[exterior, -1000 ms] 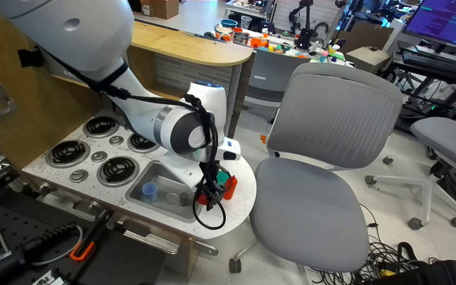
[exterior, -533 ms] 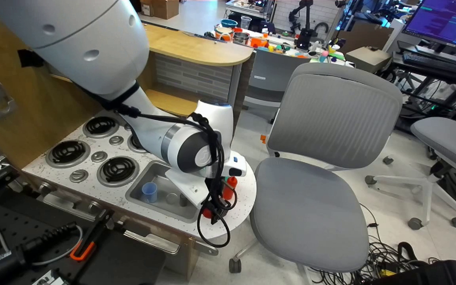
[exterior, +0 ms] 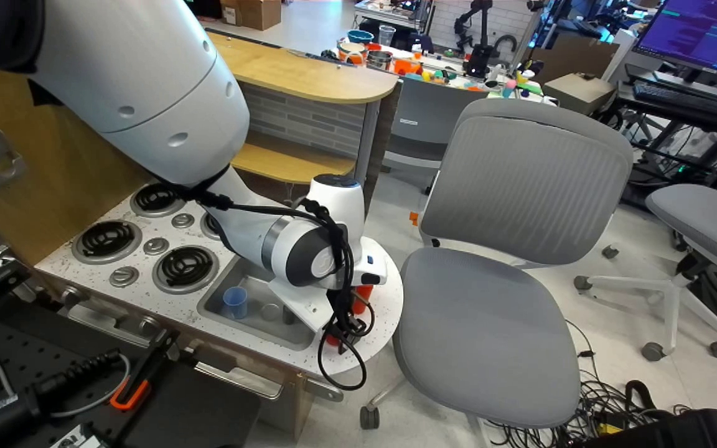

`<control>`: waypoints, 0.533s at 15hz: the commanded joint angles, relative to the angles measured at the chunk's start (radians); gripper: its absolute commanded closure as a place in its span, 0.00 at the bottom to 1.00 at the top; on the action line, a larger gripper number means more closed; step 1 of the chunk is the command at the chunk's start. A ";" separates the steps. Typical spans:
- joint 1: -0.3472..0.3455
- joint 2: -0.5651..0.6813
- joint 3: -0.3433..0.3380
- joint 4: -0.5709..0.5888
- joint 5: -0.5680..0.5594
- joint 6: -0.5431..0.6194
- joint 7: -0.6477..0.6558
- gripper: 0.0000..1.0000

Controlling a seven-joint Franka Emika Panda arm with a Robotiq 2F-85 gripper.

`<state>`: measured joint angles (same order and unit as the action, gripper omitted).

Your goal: Remove the red ball from the sink and place it on the right side of the countertop

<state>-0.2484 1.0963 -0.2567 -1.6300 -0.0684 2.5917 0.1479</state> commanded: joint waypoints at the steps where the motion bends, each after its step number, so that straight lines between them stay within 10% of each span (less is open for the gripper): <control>1: 0.000 0.054 0.002 0.072 0.019 0.003 -0.003 0.76; 3: 0.000 0.056 0.006 0.077 0.020 -0.006 -0.006 0.61; 4: 0.001 0.048 0.008 0.071 0.021 -0.008 -0.006 0.27; 8: 0.006 0.011 0.015 0.026 0.020 0.032 -0.015 0.09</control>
<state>-0.2454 1.1236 -0.2523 -1.5883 -0.0684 2.5935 0.1478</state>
